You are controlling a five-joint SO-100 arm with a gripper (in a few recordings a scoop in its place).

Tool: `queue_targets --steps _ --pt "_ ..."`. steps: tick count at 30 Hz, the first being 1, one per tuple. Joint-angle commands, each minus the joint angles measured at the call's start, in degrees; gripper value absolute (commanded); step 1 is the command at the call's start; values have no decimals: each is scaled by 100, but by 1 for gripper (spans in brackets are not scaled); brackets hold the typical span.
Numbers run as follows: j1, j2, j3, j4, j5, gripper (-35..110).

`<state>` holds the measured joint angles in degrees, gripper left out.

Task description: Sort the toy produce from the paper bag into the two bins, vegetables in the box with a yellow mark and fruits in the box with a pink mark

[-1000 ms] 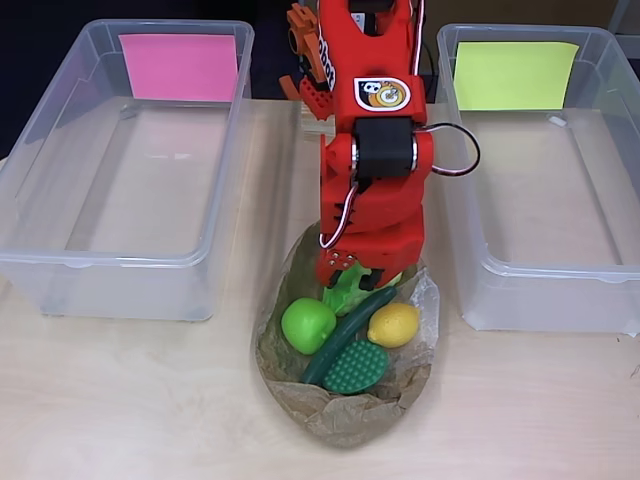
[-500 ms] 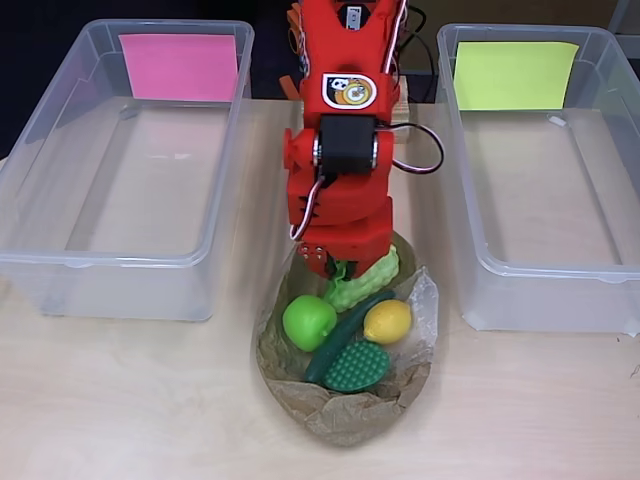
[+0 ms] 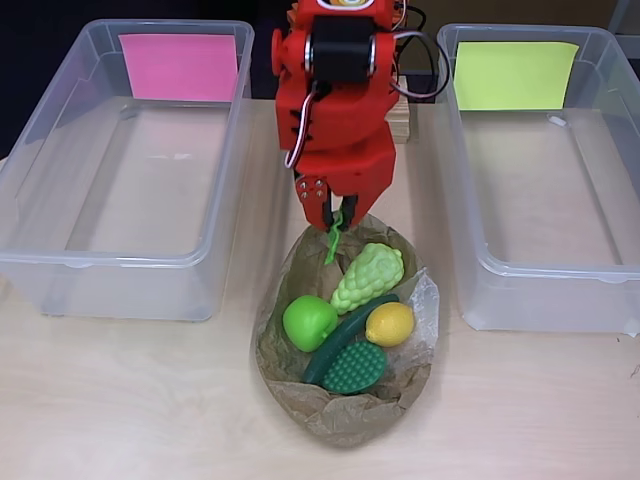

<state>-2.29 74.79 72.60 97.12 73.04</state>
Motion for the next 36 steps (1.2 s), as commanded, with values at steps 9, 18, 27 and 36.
queue_targets --steps 9,18,27,36 --pt "-633 2549 0 817 334 0" --pt "-3138 3929 703 800 2795 0" --pt "-6293 3586 2048 -413 7585 0" --pt "-6891 2136 4491 -4228 9158 0"
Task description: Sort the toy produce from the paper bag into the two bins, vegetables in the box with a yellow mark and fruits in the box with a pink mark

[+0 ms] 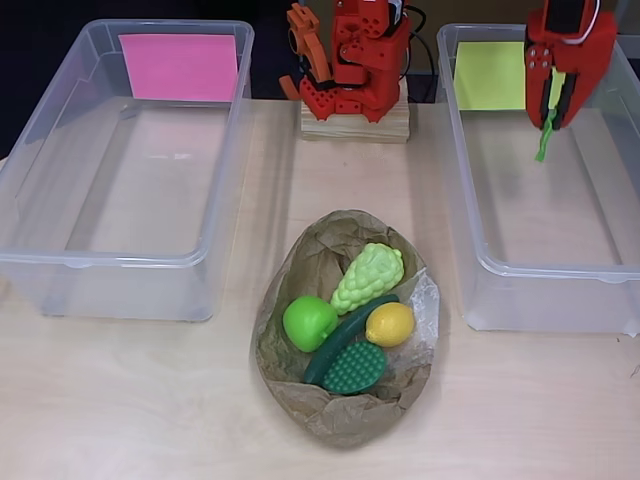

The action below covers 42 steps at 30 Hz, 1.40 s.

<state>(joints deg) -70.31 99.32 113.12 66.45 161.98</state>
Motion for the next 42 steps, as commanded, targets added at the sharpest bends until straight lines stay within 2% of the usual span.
queue_targets --steps 1,5,11,15,18,22,25,28,31,35,37,39,42 --pt "-114 -536 545 -1503 272 0" --pt "-334 -1222 712 -2426 334 1" --pt "-633 -1143 747 -2197 659 28" --pt "-633 -492 650 -1090 686 31" --pt "-483 114 334 202 624 31" --pt "35 677 -475 1705 -97 31" --pt "633 1055 -765 1626 -1283 26" --pt "1371 1143 -1028 967 -3217 21" --pt "2057 932 -1459 325 -5687 16" --pt "2865 624 -2171 -519 -9176 16" --pt "3208 686 -2021 -1160 -10441 17" --pt "3604 809 -1652 -1547 -11048 18" --pt "4254 729 -1160 -1942 -11215 20"
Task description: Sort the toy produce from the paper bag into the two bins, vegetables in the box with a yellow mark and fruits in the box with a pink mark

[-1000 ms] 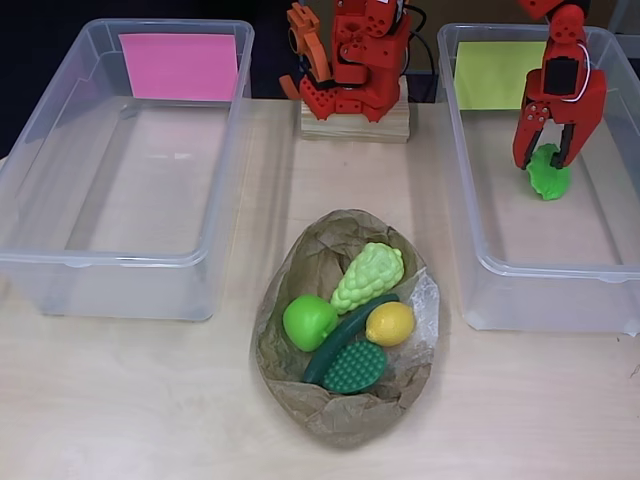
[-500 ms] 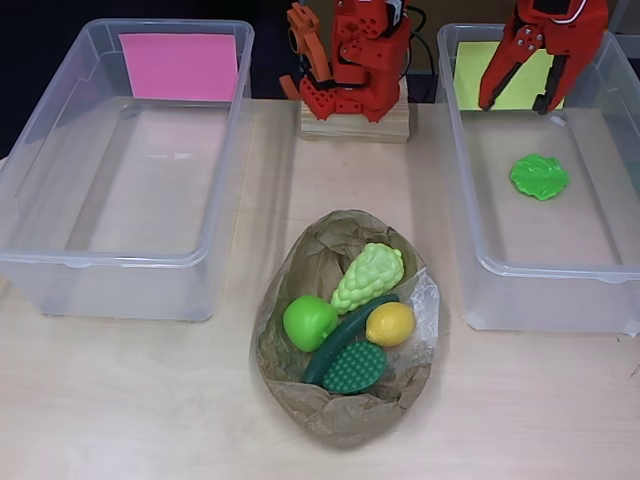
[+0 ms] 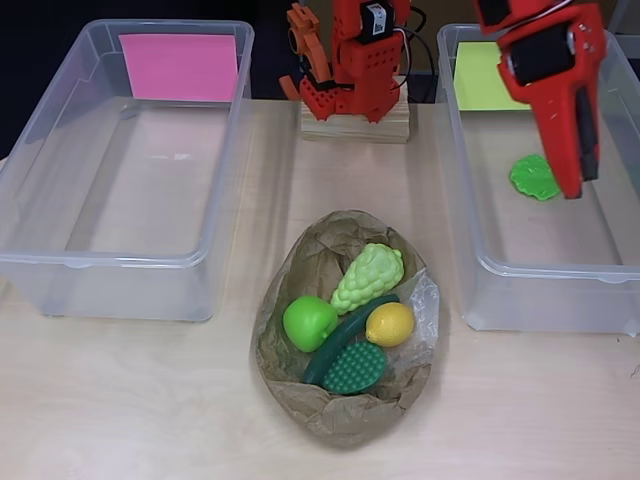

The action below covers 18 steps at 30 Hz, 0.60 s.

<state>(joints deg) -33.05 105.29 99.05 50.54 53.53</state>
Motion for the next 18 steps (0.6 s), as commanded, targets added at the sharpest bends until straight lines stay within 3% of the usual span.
queue_targets --steps 1,8,18 --pt "747 0 334 -387 -281 21" --pt "2136 -1072 501 -88 940 21" --pt "2602 -2496 185 -308 -9 38"
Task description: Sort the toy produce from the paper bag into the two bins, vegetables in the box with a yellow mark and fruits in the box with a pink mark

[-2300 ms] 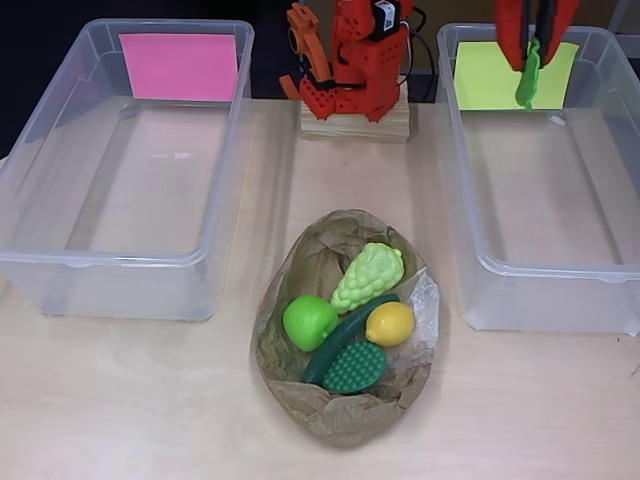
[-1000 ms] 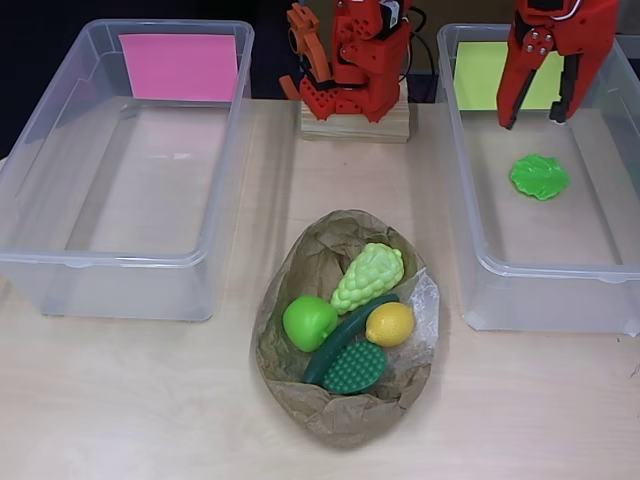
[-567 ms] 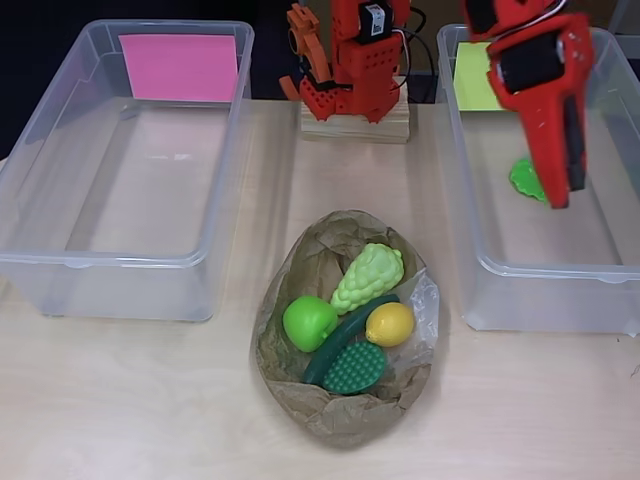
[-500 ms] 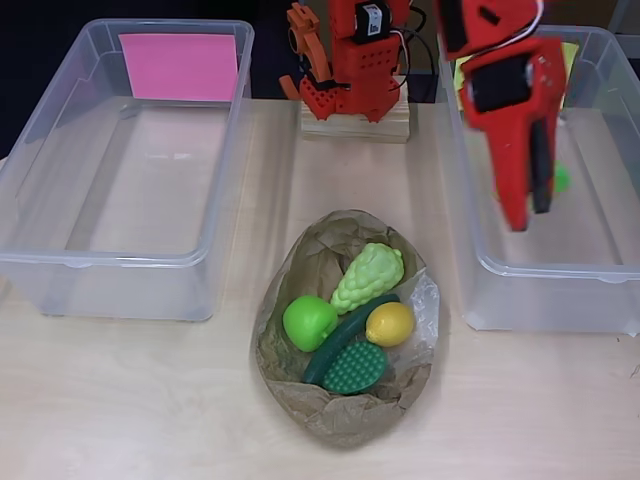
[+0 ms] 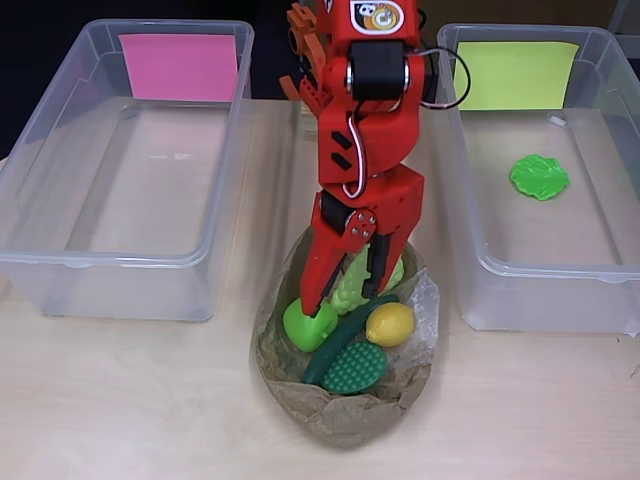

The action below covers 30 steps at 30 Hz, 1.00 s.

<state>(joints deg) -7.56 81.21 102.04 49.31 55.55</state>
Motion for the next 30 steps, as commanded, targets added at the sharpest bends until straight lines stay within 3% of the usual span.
queue_targets --steps 1,8,22,25,30 --pt "97 -211 -158 -229 -255 40" --pt "264 -1072 -765 -70 -519 47" --pt "563 -1503 -809 545 -562 45" --pt "580 -1503 -817 554 -571 37" --pt "580 -1503 -967 729 -536 11"
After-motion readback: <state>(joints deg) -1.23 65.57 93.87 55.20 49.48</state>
